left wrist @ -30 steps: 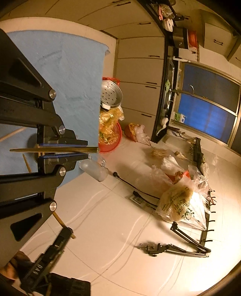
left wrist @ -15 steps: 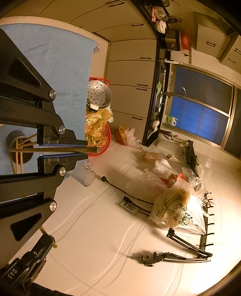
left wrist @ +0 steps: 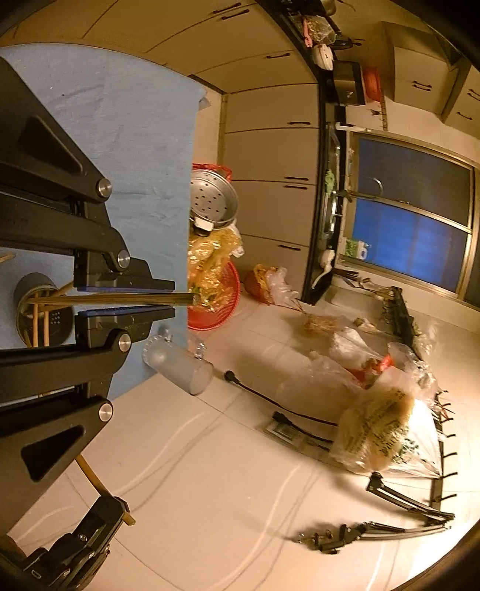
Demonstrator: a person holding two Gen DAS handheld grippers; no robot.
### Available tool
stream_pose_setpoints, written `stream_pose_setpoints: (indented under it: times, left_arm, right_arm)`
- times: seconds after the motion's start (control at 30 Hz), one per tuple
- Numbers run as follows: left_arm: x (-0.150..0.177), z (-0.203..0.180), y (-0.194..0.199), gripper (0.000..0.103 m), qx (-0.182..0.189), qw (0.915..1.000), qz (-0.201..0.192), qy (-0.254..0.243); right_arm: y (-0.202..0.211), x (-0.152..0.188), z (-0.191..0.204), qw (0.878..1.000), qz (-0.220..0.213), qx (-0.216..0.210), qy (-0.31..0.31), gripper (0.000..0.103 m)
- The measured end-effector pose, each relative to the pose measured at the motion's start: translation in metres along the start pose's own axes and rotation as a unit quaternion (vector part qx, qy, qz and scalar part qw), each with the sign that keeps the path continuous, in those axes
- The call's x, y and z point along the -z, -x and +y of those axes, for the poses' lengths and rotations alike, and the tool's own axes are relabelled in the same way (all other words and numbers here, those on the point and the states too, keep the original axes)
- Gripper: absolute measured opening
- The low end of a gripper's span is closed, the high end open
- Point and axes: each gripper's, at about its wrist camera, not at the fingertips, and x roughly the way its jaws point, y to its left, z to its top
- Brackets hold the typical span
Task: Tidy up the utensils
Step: 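Carry the chopsticks over the black cup and drop them in with both tools, then move both open tools back to the chopsticks on the towel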
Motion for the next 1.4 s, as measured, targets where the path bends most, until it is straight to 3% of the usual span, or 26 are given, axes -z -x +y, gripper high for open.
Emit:
stream_pose_setpoints:
  times: [0.47, 0.67, 0.77, 0.8, 0.83, 0.87, 1.13, 1.27, 1.4]
  left_arm:
    - [0.025, 0.005, -0.020, 0.007, -0.013, 0.9987, 0.049, -0.005]
    - [0.032, 0.007, -0.018, 0.007, -0.016, 0.9978, 0.063, -0.011]
    - [0.029, 0.009, -0.011, 0.016, -0.016, 0.9980, 0.060, -0.014]
    - [0.028, 0.012, -0.007, 0.030, -0.014, 0.9981, 0.059, -0.012]
    - [0.027, 0.017, -0.001, 0.046, -0.014, 0.9984, 0.054, -0.009]
    - [0.026, 0.023, 0.007, 0.050, -0.017, 0.9988, 0.047, -0.004]
    - [0.034, 0.110, 0.055, 0.050, -0.056, 0.9957, 0.059, 0.043]
    - [0.056, 0.158, 0.077, 0.050, -0.107, 0.9888, 0.079, 0.068]
    - [0.084, 0.184, 0.091, 0.050, -0.130, 0.9822, 0.097, 0.094]
  right_arm:
    - [-0.034, 0.031, -0.004, 0.998, 0.057, 0.005, -0.001, 0.008]
    - [-0.034, 0.037, -0.008, 0.998, 0.063, 0.013, -0.014, 0.013]
    - [-0.030, 0.036, -0.008, 0.998, 0.060, 0.016, -0.018, 0.017]
    - [-0.028, 0.036, -0.007, 0.998, 0.058, 0.016, -0.017, 0.020]
    - [-0.026, 0.036, -0.006, 0.998, 0.056, 0.016, -0.016, 0.021]
    - [-0.023, 0.036, -0.005, 0.998, 0.054, 0.016, -0.013, 0.024]
    - [-0.012, 0.050, 0.015, 0.998, 0.067, -0.017, 0.001, 0.025]
    - [-0.024, 0.070, 0.031, 0.994, 0.099, -0.041, 0.004, 0.025]
    - [-0.043, 0.094, 0.050, 0.988, 0.139, -0.067, 0.005, 0.025]
